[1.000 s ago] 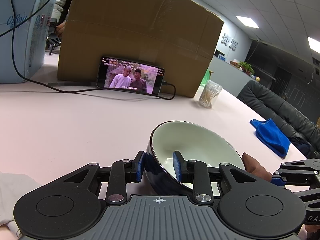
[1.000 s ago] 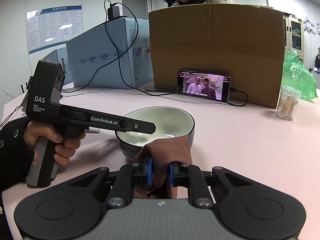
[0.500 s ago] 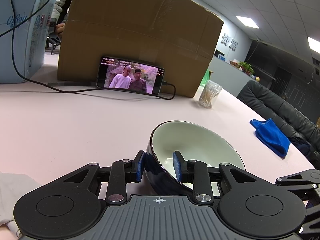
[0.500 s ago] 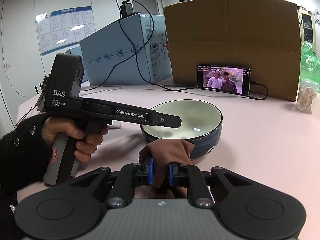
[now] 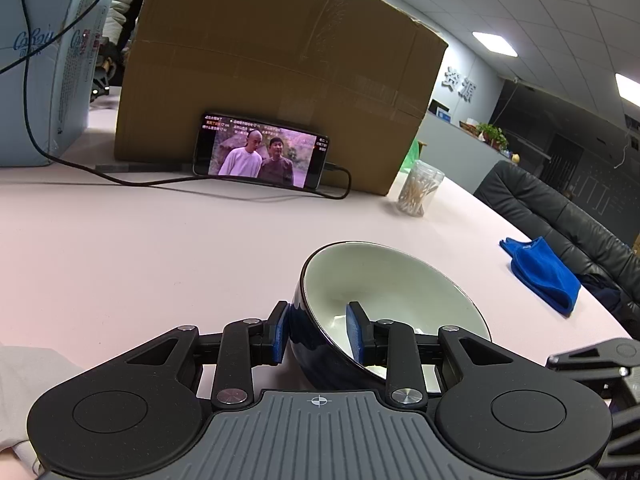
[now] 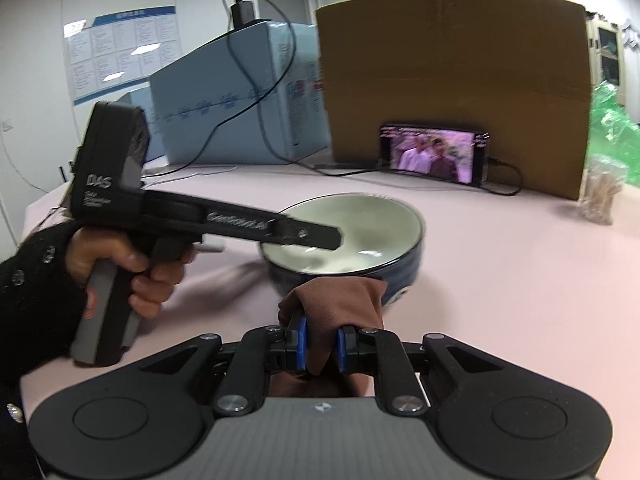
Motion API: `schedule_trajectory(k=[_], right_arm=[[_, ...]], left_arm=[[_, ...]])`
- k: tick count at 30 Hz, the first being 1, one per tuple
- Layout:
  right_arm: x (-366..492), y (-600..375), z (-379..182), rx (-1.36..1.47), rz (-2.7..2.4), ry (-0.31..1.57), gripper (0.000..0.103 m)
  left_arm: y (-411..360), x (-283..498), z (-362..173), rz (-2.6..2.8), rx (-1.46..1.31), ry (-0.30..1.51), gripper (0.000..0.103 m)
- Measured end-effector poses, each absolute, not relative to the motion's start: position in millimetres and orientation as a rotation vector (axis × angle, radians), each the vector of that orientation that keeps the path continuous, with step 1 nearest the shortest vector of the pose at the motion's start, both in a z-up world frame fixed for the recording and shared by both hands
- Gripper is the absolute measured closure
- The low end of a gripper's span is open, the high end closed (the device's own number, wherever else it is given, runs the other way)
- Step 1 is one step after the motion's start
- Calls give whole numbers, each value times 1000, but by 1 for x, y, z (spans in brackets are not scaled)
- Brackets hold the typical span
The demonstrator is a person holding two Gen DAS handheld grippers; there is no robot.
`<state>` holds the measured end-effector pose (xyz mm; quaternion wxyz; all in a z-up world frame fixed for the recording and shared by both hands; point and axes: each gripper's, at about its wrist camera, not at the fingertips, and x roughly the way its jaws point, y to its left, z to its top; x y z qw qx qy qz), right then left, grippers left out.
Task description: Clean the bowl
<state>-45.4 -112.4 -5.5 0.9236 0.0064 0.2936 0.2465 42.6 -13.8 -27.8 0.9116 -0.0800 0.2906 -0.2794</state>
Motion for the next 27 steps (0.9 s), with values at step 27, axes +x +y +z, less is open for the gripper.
schedule_trajectory(k=[27], right_arm=[[-42,-106,-5,-10,542,614,87]], left_arm=[[-16,41,-26,-575,-165,599,74]])
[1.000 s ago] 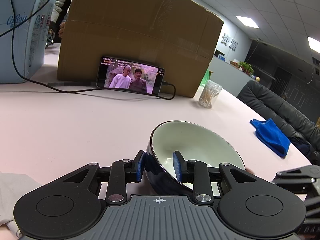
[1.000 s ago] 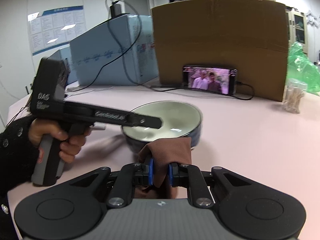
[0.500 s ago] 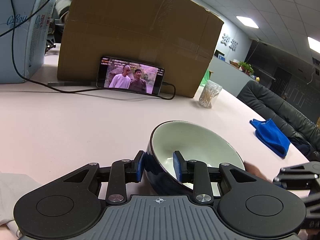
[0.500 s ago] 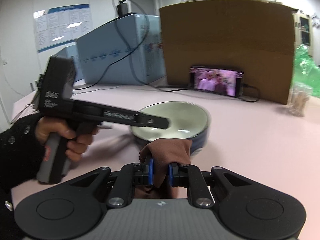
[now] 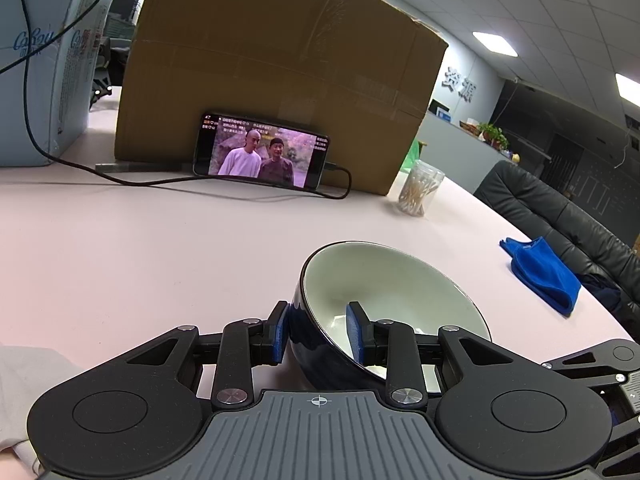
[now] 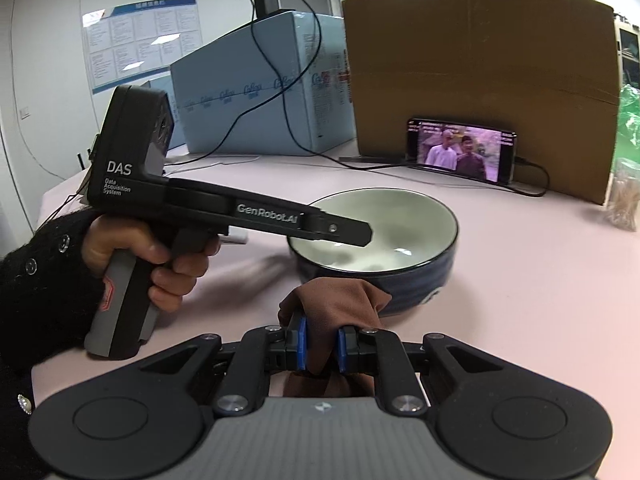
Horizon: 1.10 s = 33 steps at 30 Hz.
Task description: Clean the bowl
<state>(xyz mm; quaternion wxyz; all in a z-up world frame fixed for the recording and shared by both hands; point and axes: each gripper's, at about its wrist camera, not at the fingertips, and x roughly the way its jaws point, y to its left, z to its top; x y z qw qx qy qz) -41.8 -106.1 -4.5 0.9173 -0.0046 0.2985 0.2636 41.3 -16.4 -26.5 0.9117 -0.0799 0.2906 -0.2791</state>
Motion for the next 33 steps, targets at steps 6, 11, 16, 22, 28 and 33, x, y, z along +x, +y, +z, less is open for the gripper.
schedule_trajectory(k=[6,11,16,22,28,33], right_arm=[[-45,-115,0,-7,509,600,87],[-45,-127,5,-13,436,578,87],[-41,-130,3,-6,426,581,86],[-39,-121,-5,-9,456,613,85],[-42,-122,-1,-9,464,601,85],[-43,-128,6,-19,431,574,85]], left_arm=[[-16,41,-27,-575,-164,598,74],[-16,41,-27,-575,-163,597,74],[-16,41,-27,-575,-164,598,74],[-15,42,-28,-575,-165,600,74],[-14,43,-28,-576,-166,599,74],[-14,44,-28,-576,-166,599,74]])
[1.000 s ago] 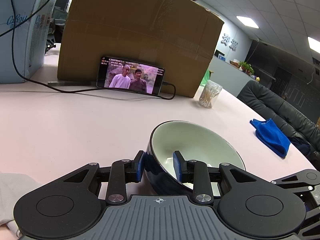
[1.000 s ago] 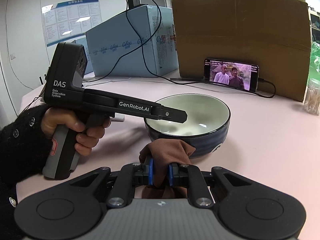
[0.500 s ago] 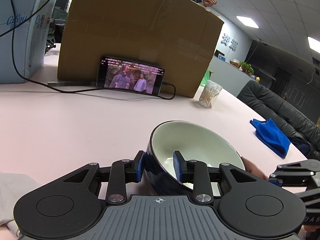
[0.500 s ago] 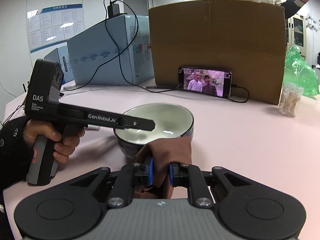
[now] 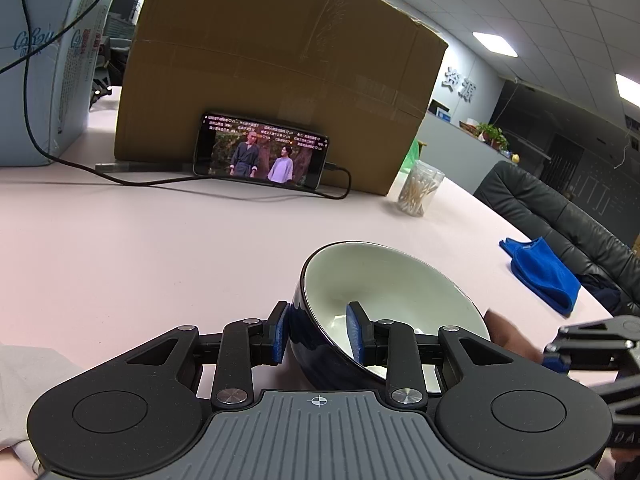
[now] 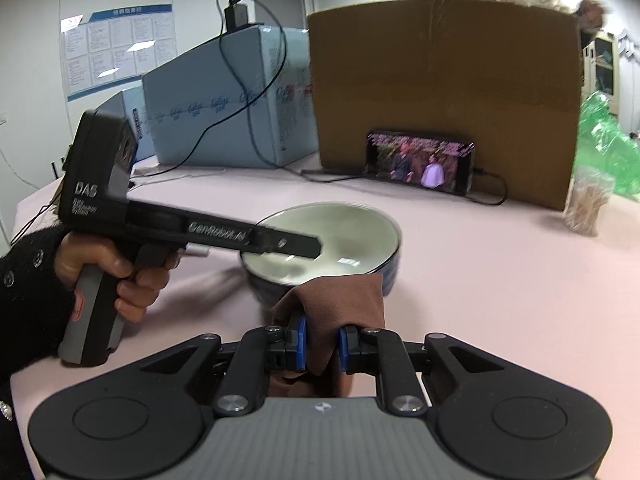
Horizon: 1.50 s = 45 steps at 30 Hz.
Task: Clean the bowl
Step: 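Rub the brown cloth along the bowl's outer wall with the right gripper while the left gripper holds the rim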
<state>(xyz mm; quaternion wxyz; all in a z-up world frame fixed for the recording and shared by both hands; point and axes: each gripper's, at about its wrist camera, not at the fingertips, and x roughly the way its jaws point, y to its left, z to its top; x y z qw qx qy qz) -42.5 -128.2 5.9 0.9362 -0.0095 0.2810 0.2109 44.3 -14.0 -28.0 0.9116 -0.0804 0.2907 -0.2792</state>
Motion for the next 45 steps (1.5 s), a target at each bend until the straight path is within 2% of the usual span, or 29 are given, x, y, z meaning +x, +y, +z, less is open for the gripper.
schedule_trajectory(k=[16,27,35,45], right_arm=[[-35,-115,-9,-24,481,634,84],[-42,-128,7,-25,434,576,85],[-37,-113,-9,-25,501,639,83],[-41,-122,1,-43,447,596,86]], left_arm=[[-14,45,-28,-575,-168,600,74],[-15,43,-27,-576,-166,599,74],[-14,43,-27,-575,-167,600,74],[-14,43,-27,-575,-166,598,74]])
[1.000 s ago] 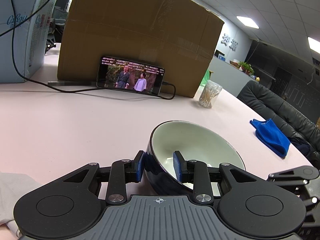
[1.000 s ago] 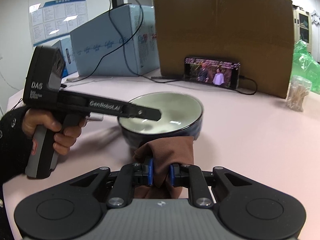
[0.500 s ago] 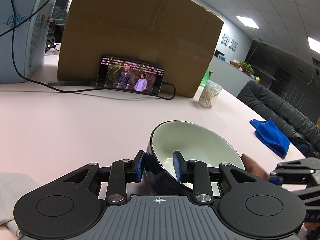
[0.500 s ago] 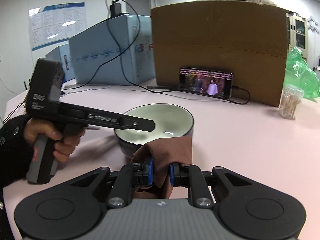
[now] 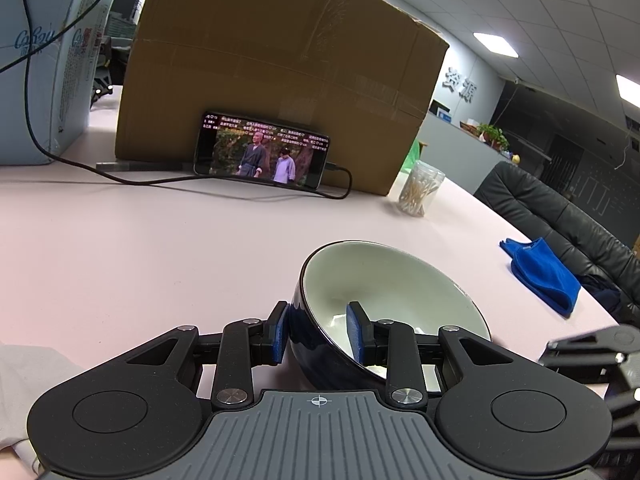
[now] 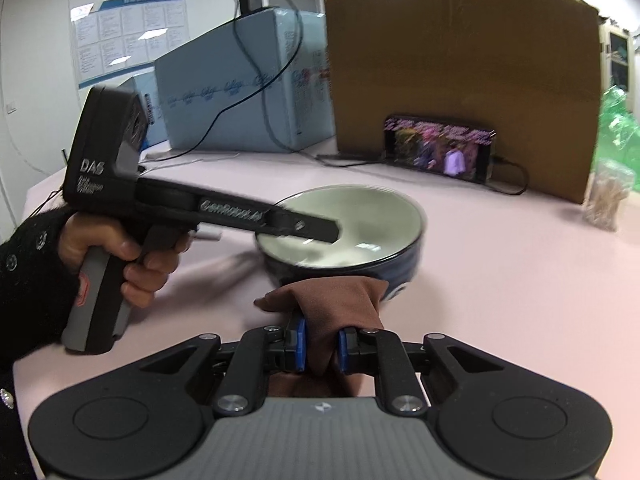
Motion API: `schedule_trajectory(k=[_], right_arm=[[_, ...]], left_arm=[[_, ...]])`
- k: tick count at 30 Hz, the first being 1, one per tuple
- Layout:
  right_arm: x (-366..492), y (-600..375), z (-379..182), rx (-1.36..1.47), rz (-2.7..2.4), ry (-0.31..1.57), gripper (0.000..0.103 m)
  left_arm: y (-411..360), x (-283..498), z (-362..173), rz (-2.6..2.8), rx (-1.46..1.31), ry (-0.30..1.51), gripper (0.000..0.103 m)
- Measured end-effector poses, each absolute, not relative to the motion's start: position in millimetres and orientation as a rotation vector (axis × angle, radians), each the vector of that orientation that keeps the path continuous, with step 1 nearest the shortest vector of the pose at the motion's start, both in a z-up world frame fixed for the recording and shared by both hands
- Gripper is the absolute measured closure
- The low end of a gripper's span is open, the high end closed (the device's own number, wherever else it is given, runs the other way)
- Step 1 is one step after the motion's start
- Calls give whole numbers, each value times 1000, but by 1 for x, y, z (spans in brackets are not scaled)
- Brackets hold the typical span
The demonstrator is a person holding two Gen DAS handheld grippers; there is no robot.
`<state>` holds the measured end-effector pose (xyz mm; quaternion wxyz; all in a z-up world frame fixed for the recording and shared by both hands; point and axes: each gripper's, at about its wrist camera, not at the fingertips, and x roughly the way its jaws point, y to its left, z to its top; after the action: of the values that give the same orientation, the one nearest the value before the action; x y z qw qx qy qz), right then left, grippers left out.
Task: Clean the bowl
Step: 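Rub the brown cloth along the bowl's outer wall with the right gripper while the left gripper holds the rim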
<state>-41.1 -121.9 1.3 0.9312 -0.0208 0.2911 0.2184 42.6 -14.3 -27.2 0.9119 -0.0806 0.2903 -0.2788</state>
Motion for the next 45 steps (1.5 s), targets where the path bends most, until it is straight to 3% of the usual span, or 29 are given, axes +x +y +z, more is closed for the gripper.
schedule_trajectory(k=[45], right_arm=[[-44,-114,0,-51,480,607,87]], left_arm=[[-16,40,-26,-573,-167,598,74]])
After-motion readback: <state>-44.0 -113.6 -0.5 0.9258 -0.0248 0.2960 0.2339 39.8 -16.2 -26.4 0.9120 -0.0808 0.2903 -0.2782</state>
